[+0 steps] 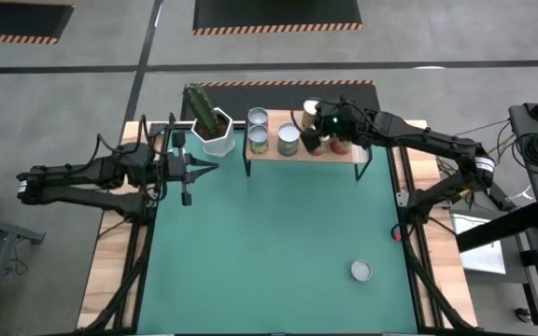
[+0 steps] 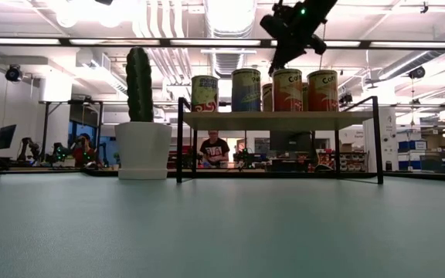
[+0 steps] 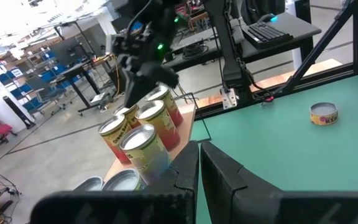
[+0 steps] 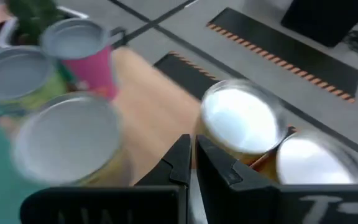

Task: Pick and place cans onto a shelf
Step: Adjust the cans on the shelf

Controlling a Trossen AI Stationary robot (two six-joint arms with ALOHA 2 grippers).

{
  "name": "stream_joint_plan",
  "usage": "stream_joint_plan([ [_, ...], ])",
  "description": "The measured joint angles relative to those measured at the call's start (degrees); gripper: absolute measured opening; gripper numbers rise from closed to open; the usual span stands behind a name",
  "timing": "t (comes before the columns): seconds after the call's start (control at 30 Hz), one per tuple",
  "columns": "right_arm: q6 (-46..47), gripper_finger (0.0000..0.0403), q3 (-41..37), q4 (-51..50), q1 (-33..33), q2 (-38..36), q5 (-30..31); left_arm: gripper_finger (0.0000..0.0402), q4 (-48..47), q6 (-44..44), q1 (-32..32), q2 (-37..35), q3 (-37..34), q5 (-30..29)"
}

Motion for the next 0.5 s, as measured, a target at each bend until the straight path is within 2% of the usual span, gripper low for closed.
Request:
stream_joint_plan([
  [0.17,-2.10,0.0013,0.05,2.43,-4.42,1.31,-0.57,0.0000,0.85,0.02,0.00,0.02,0.00,0.00],
  [0.3,-3.10,0.0013,0.31,3.58,-7.94,2.97,-3.39,0.0000,1.16,0.55,0.01,0.01,0.00,-0.01],
  [0.5,-5.21,0.0013,0.31,5.34,-10.75,5.03,-4.89,0.0000,1.31,1.77,0.02,0.02,0.00,0.00],
])
